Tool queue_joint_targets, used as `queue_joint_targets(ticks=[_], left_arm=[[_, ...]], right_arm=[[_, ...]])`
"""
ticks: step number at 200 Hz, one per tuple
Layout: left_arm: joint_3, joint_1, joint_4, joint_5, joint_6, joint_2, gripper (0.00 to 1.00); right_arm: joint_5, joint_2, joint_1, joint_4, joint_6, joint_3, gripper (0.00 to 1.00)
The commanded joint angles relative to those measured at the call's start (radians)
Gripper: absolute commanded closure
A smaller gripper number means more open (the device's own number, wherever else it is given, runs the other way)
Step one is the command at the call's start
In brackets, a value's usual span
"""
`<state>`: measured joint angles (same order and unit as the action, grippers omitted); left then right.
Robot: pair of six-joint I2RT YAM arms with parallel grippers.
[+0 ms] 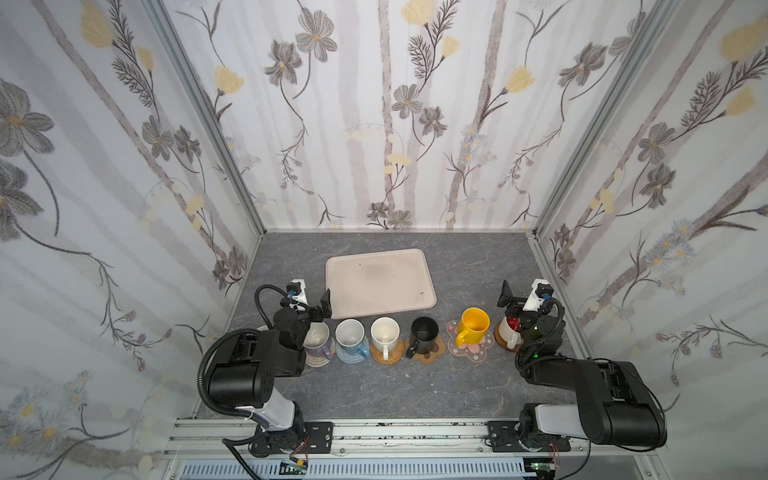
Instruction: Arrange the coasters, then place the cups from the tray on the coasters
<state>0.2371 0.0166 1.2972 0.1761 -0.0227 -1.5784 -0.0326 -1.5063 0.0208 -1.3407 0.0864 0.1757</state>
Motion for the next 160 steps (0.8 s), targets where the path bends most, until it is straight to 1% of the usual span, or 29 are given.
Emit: queue_joint_targets(ticks=[1, 160], left_arm=[[0.000, 0.000, 0.039, -0.026, -0.008, -0.005, 0.00], [-0.001, 0.000, 0.037, -0.028, -0.009, -0.004, 0.00]], right_arm=[[-0.007, -0.002, -0.002, -0.002, -0.014, 0.008, 0.00], [-0.021, -0.003, -0.016, 0.016, -0.029, 0.017, 0.00]])
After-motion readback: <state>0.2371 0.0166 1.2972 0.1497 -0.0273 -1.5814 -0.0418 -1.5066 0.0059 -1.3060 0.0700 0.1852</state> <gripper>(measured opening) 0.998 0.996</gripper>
